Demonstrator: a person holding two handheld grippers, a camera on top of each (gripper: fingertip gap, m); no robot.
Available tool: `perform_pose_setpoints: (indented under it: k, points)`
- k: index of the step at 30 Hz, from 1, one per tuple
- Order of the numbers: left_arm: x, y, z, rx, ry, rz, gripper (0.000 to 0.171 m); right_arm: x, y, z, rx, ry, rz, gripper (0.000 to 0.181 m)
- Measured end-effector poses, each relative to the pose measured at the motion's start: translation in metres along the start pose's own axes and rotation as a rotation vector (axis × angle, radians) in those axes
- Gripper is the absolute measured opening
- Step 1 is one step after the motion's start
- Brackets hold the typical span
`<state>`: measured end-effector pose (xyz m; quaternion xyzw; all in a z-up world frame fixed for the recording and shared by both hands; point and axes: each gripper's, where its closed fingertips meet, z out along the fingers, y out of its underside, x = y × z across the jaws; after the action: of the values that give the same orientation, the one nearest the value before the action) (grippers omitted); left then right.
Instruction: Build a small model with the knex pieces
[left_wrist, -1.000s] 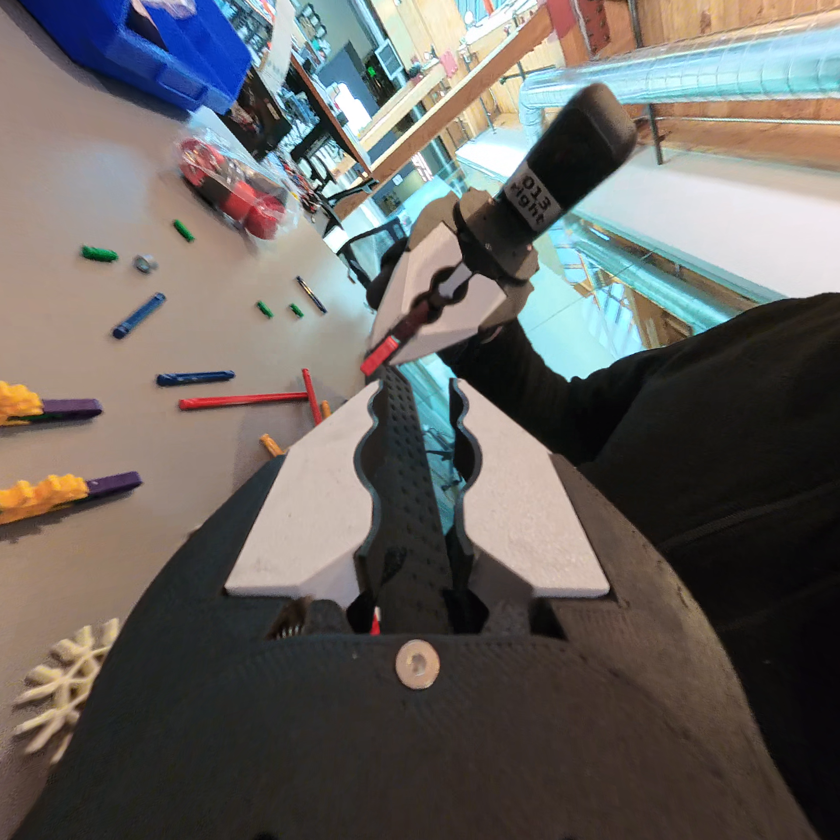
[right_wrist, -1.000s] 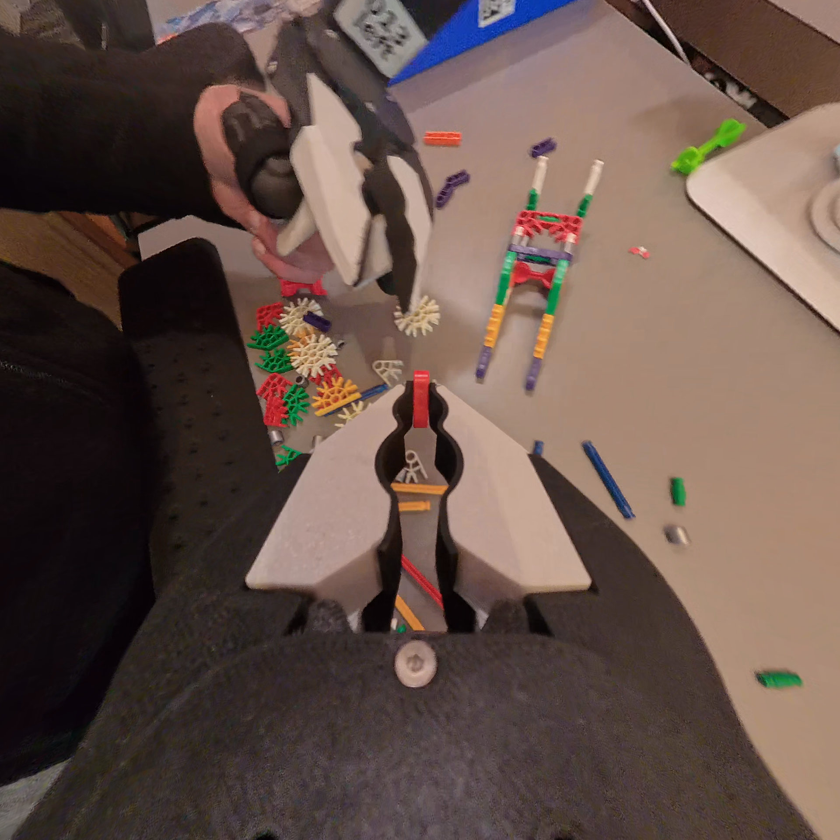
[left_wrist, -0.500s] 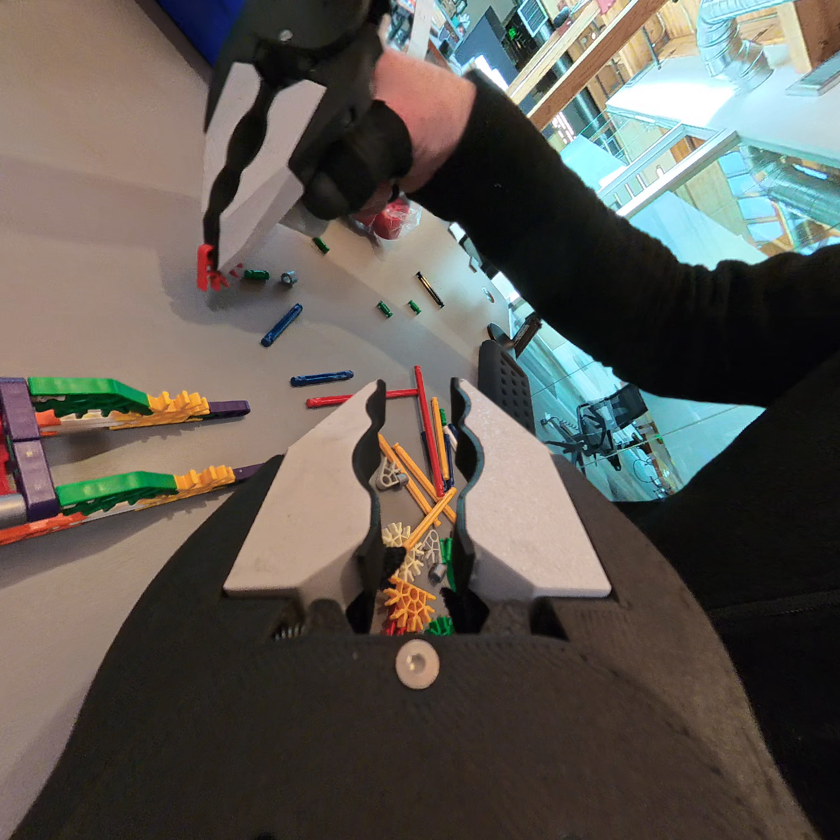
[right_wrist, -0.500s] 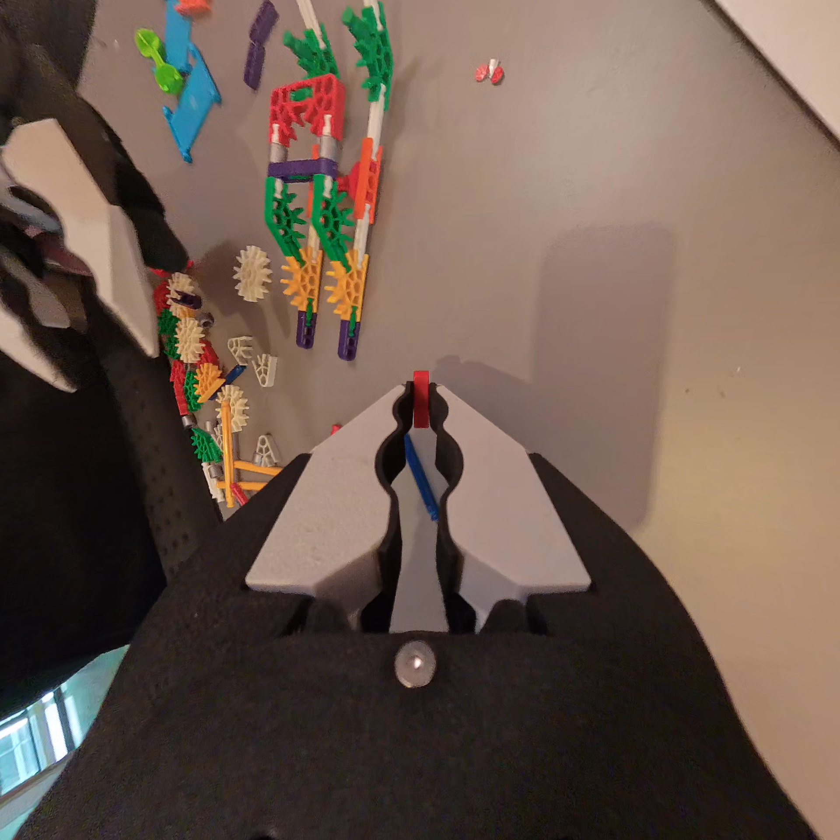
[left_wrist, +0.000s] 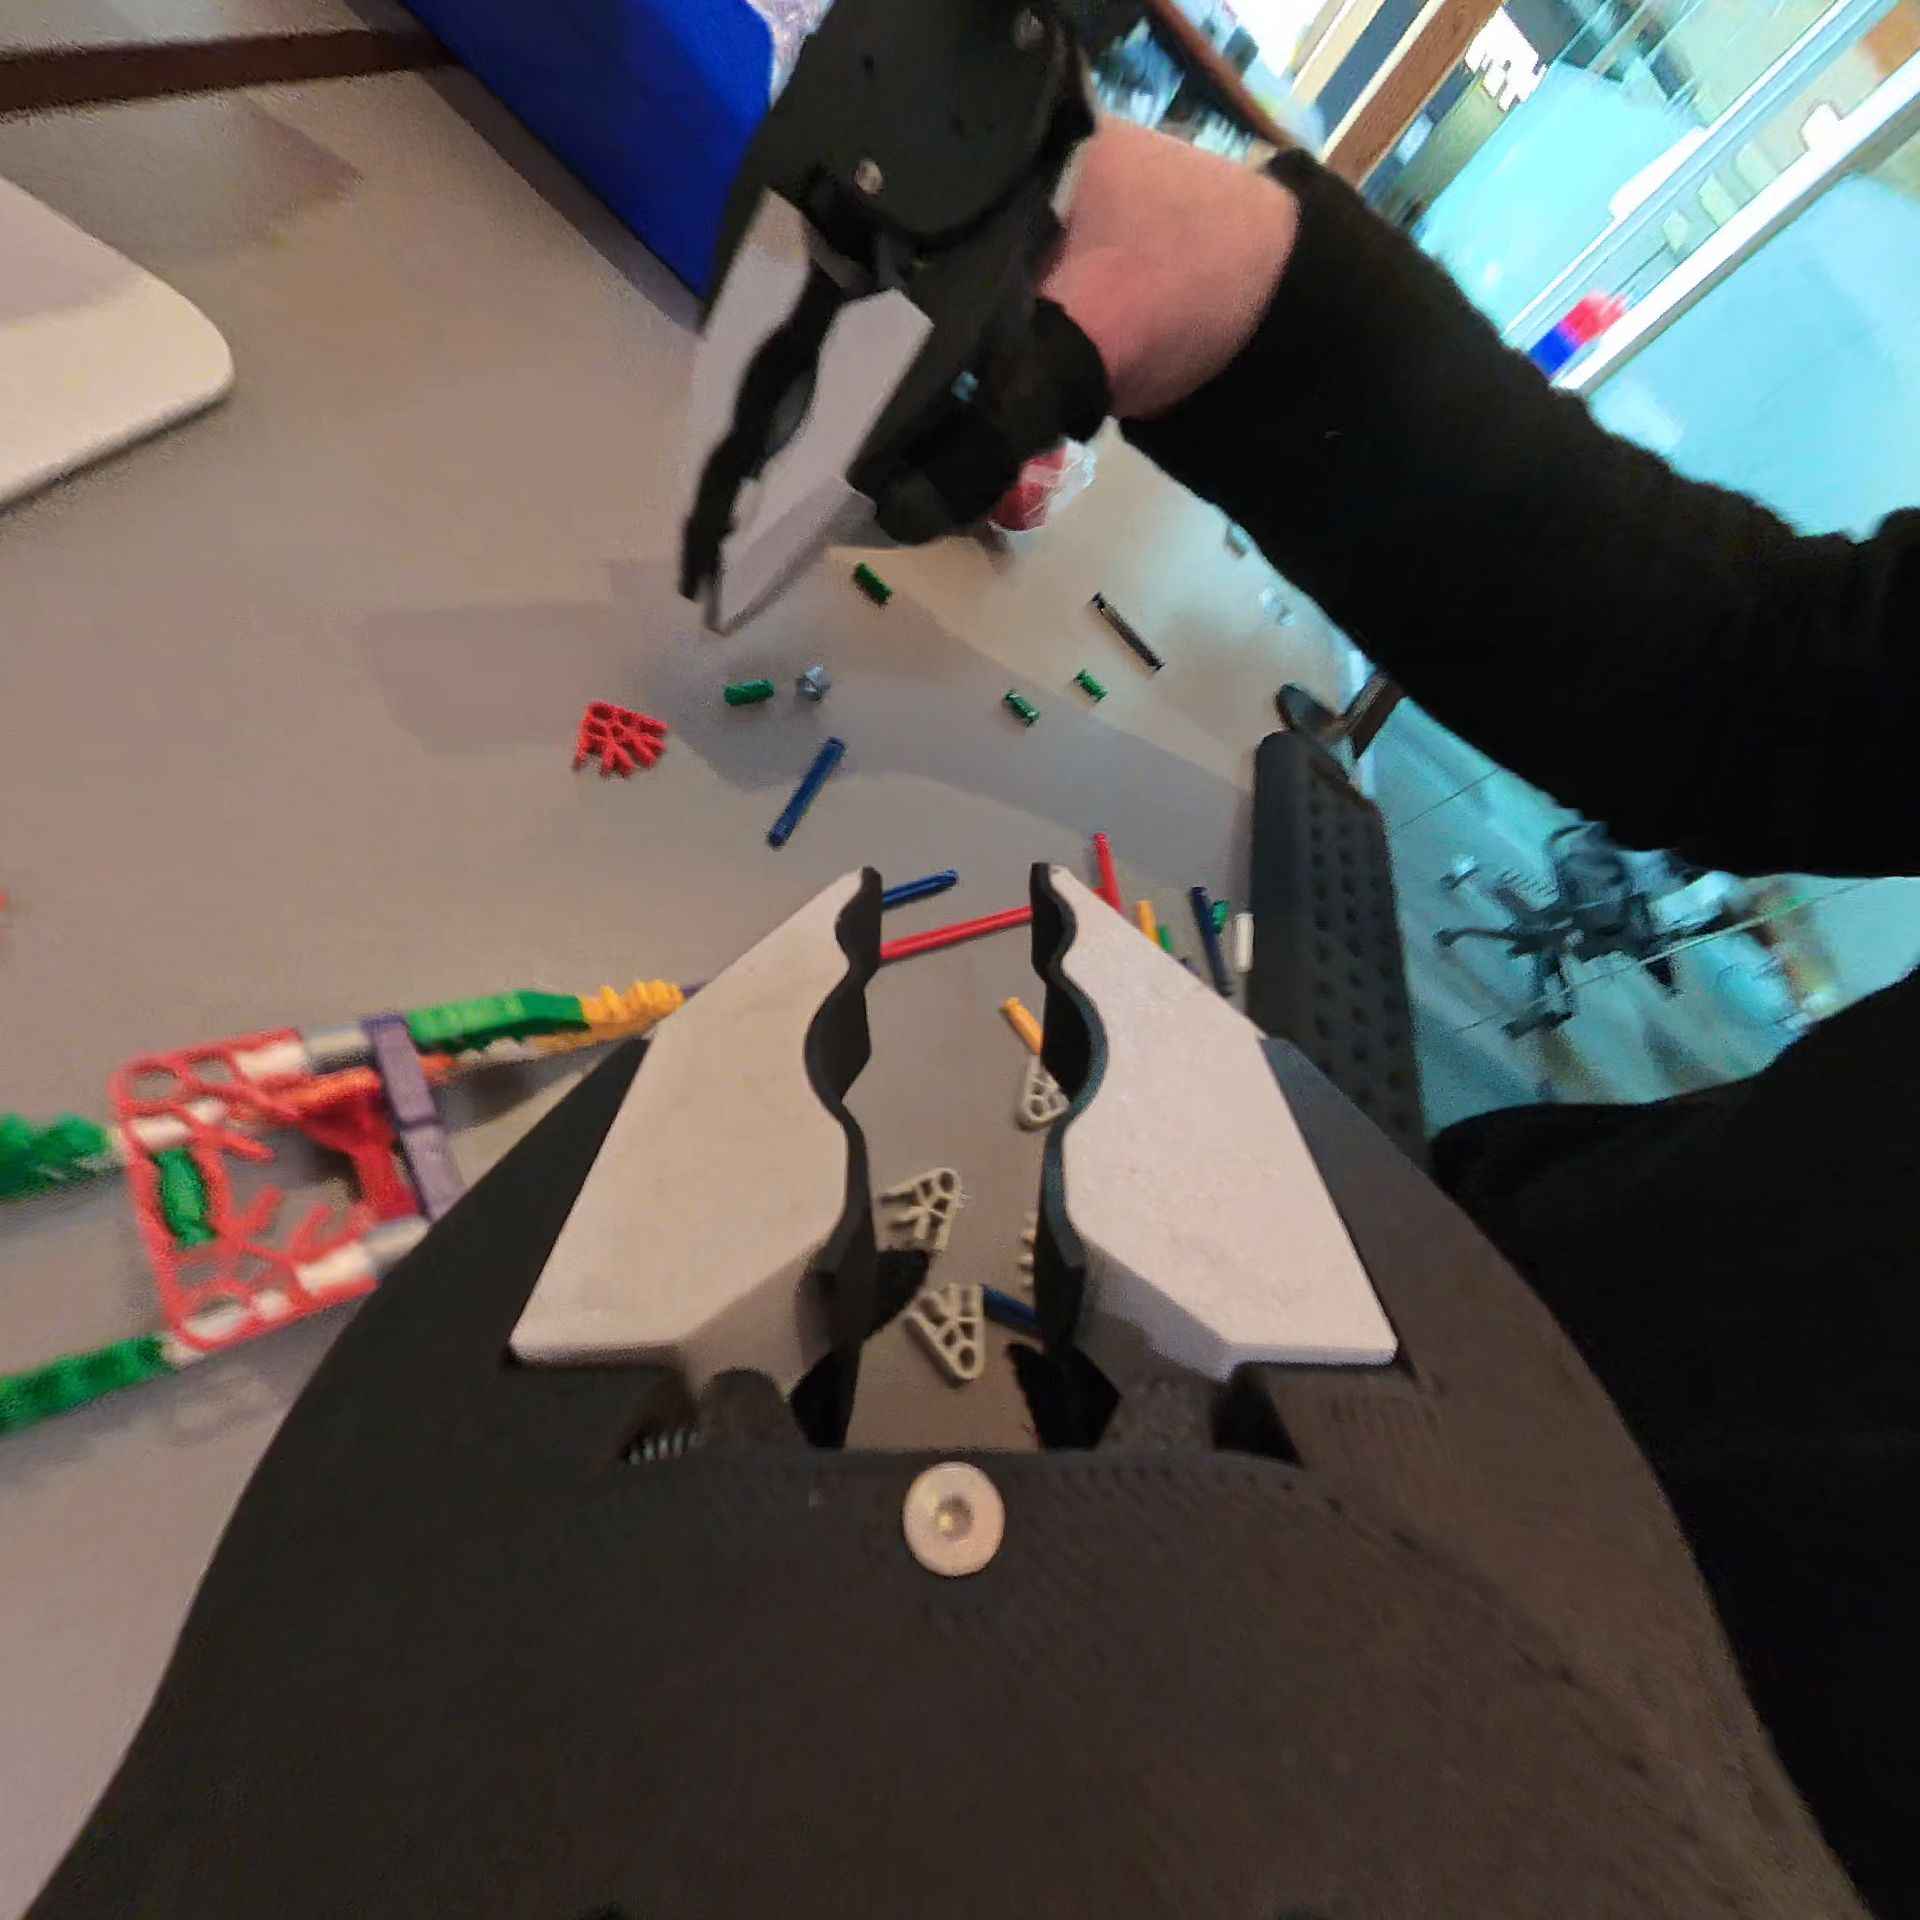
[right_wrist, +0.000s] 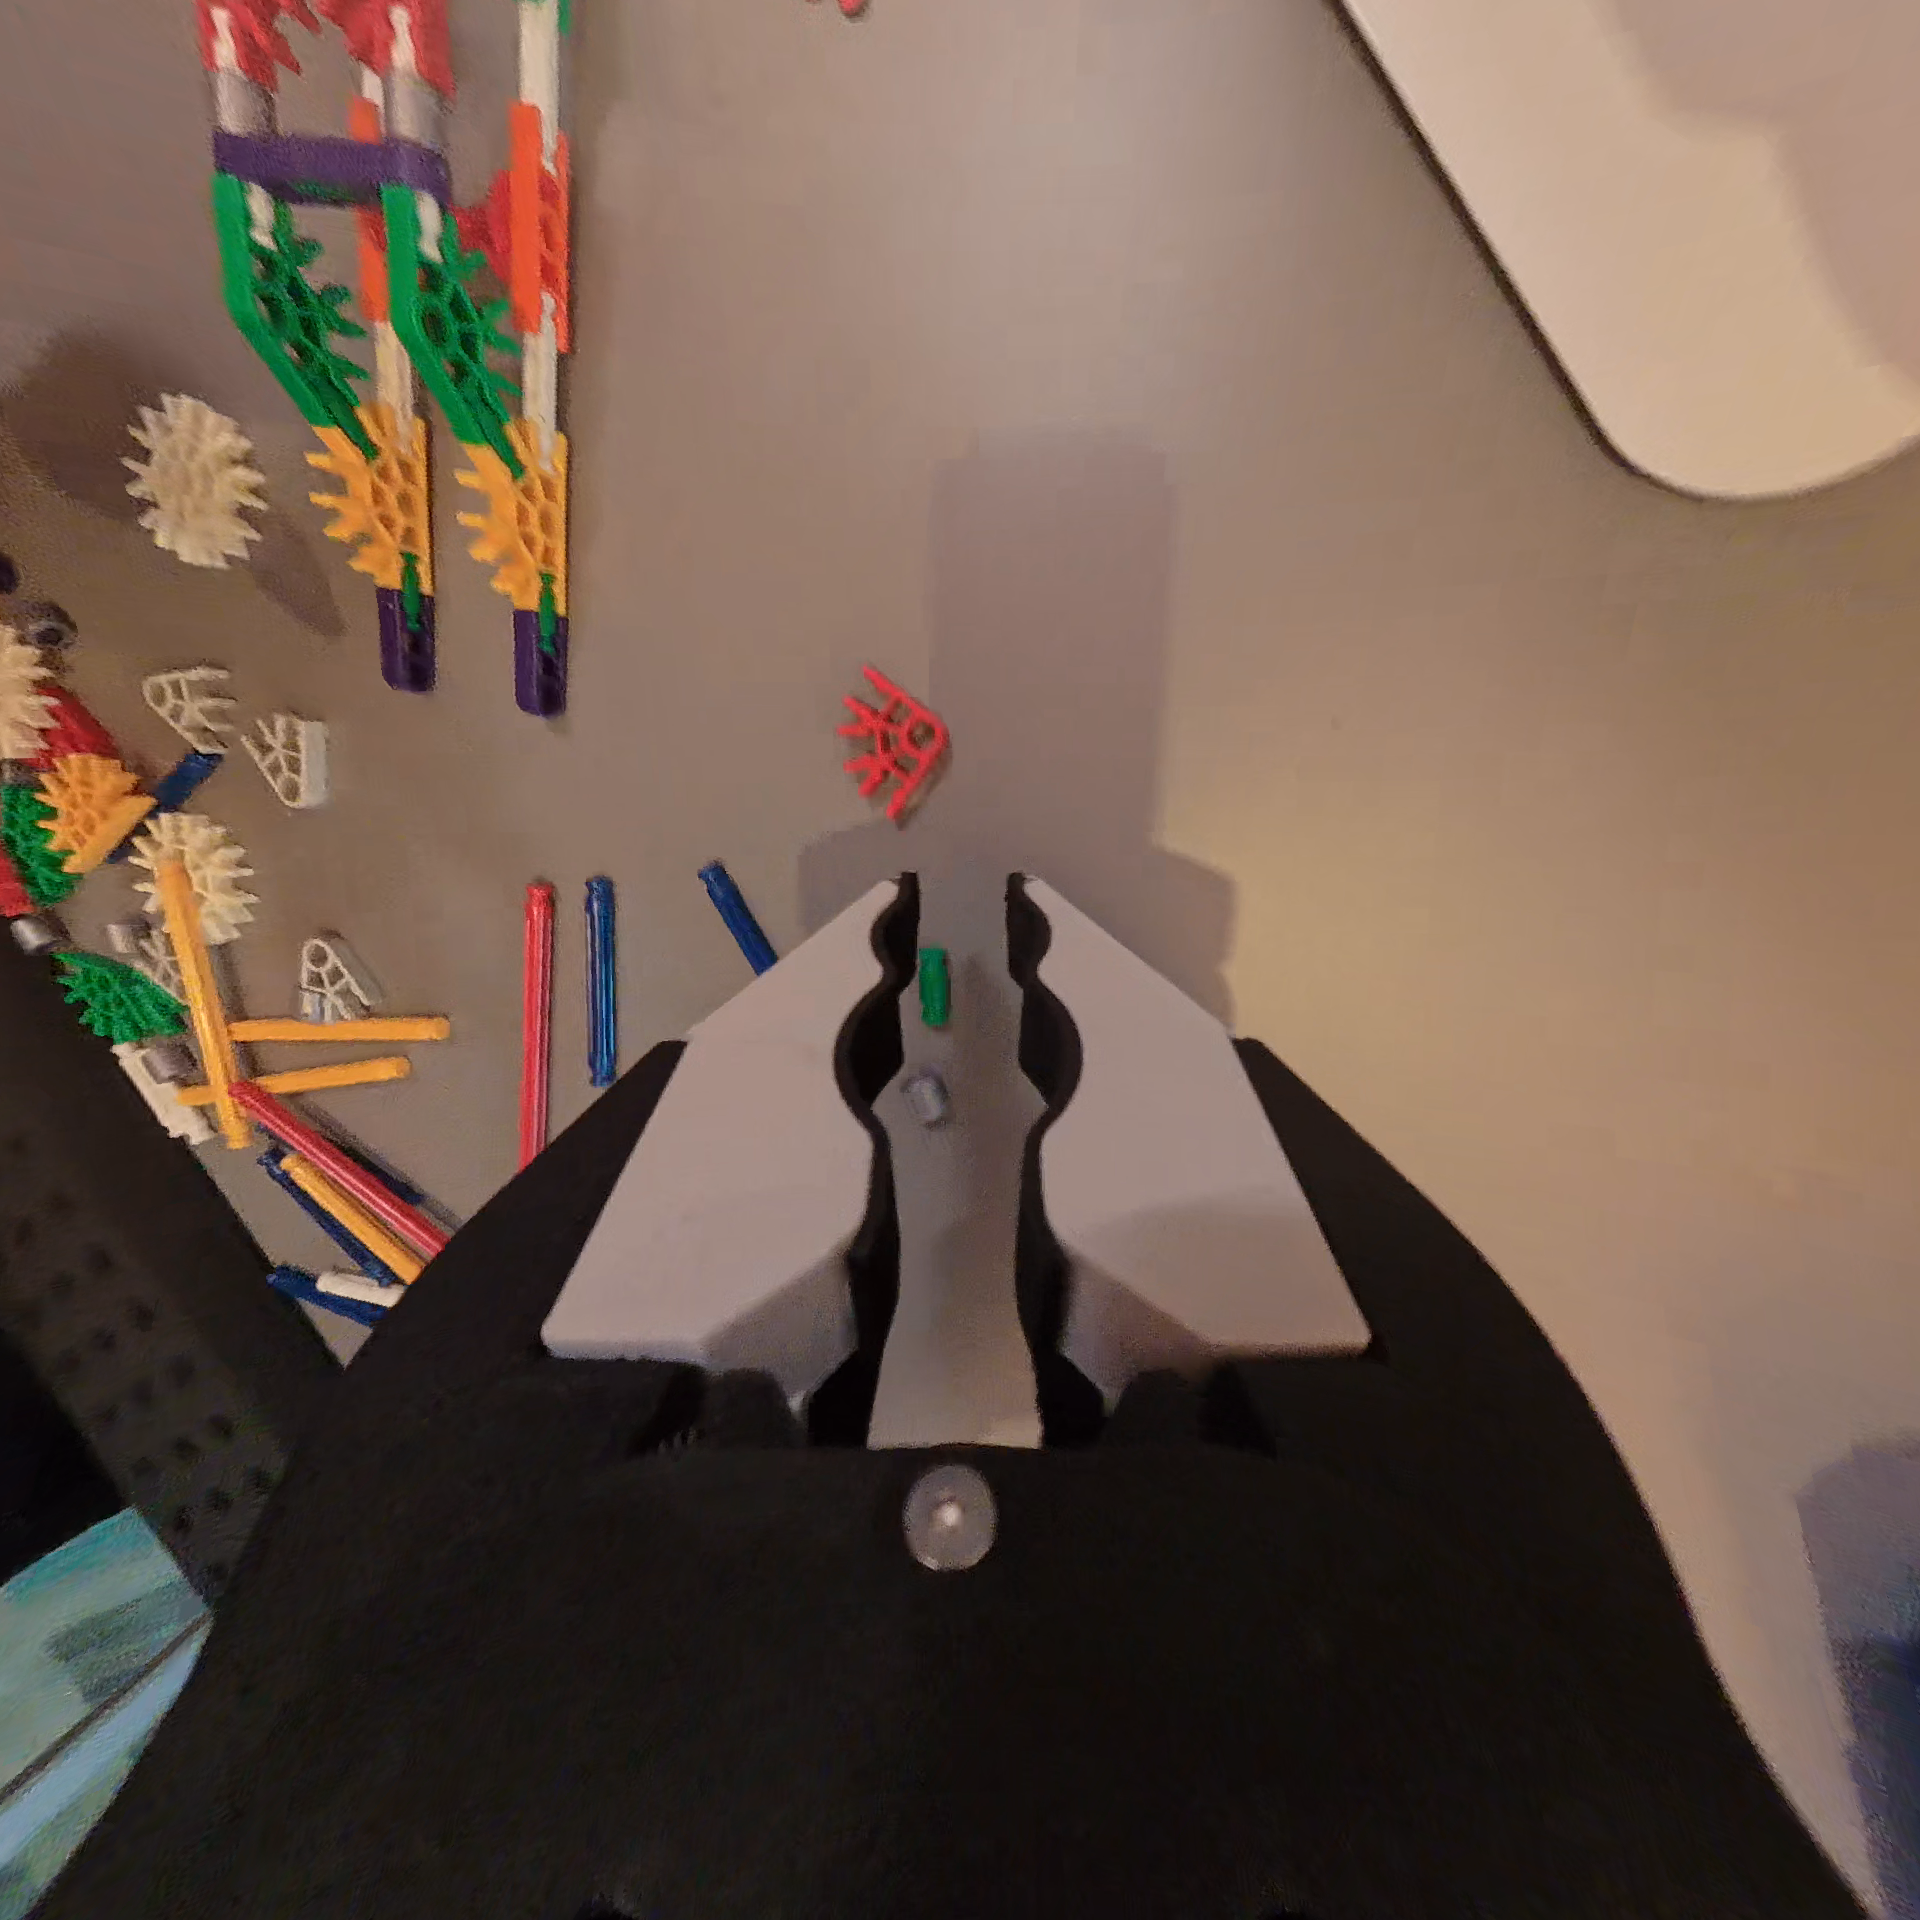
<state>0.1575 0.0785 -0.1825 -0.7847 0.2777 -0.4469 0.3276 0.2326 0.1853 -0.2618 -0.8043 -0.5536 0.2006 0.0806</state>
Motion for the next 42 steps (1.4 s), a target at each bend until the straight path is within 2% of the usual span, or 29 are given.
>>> perform_pose_setpoints:
  k: [3, 8, 12, 16, 23, 25, 28, 30, 34, 42]
  points:
    - [-0.016, -0.017, 0.010, -0.104, -0.085, 0.175, 0.022, -0.007, 0.023, 0.002, 0.020, 0.050, 0.013, 0.011]
    - [-0.063, -0.031, 0.042, -0.342, -0.216, 0.369, 0.016, -0.003, 0.031, 0.016, 0.077, 0.172, -0.017, 0.005]
    - [-0.096, -0.005, 0.069, -0.594, -0.226, 0.358, 0.016, -0.003, 0.031, 0.019, 0.107, 0.165, 0.013, 0.003]
    - [-0.104, 0.016, 0.083, -0.707, -0.227, 0.362, 0.019, -0.005, 0.031, 0.019, 0.148, 0.149, 0.041, 0.003]
    - [-0.078, 0.031, 0.098, -0.720, -0.124, 0.327, 0.023, -0.013, 0.023, 0.016, 0.242, 0.087, 0.096, 0.003]
    - [-0.072, 0.027, 0.098, -0.689, -0.102, 0.335, 0.022, -0.014, 0.018, 0.015, 0.258, 0.078, 0.100, 0.003]
    - [-0.085, 0.004, 0.090, -0.613, -0.162, 0.360, 0.021, -0.015, 0.012, 0.015, 0.274, 0.083, 0.089, 0.003]
    - [-0.096, -0.002, 0.089, -0.600, -0.184, 0.352, 0.021, -0.014, 0.007, 0.017, 0.275, 0.082, 0.066, 0.003]
    - [-0.109, 0.006, 0.096, -0.656, -0.198, 0.385, 0.015, -0.011, 0.000, 0.023, 0.250, 0.087, 0.032, 0.003]
    - [-0.108, 0.012, 0.103, -0.676, -0.158, 0.362, 0.009, -0.009, -0.004, 0.028, 0.220, 0.085, 0.015, 0.003]
